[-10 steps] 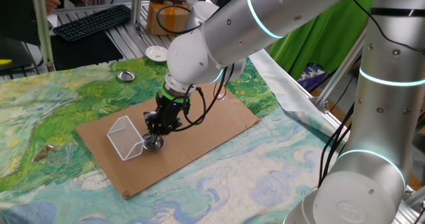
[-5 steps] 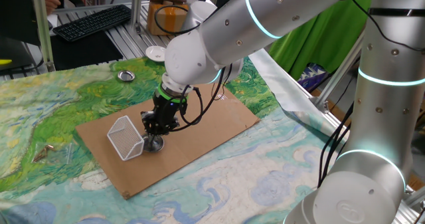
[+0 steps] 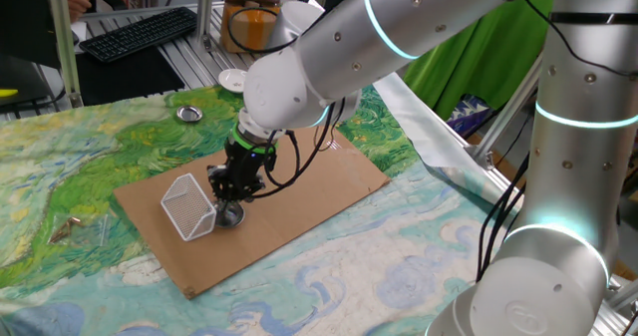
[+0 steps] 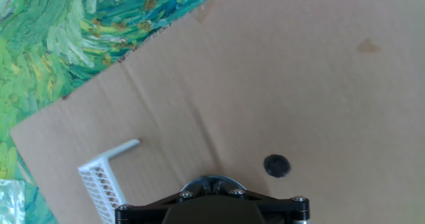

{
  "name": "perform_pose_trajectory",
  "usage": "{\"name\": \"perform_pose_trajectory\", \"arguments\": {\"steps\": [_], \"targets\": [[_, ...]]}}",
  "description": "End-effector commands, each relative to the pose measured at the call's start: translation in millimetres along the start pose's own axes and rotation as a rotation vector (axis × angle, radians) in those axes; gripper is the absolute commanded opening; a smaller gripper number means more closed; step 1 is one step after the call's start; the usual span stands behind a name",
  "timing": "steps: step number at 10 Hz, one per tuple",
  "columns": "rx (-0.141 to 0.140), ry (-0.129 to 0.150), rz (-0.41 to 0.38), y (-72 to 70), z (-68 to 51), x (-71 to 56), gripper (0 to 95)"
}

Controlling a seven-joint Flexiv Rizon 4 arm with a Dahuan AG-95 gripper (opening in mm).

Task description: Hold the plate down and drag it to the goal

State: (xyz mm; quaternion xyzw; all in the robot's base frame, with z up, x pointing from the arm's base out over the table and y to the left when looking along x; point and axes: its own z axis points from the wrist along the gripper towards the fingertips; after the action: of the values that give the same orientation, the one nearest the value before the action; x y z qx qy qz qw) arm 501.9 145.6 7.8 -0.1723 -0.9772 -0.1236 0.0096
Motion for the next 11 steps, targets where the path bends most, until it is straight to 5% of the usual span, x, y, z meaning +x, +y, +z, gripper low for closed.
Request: {"name": "perform_pose_trajectory", "arguments": {"steps": [1,11], "targets": [[0.006,0.004,0.007,3.9,-0.8,-3.6,0.0],[0.008,0.004,0.033,19.2,-1.5,-27.3,0.0]]}}
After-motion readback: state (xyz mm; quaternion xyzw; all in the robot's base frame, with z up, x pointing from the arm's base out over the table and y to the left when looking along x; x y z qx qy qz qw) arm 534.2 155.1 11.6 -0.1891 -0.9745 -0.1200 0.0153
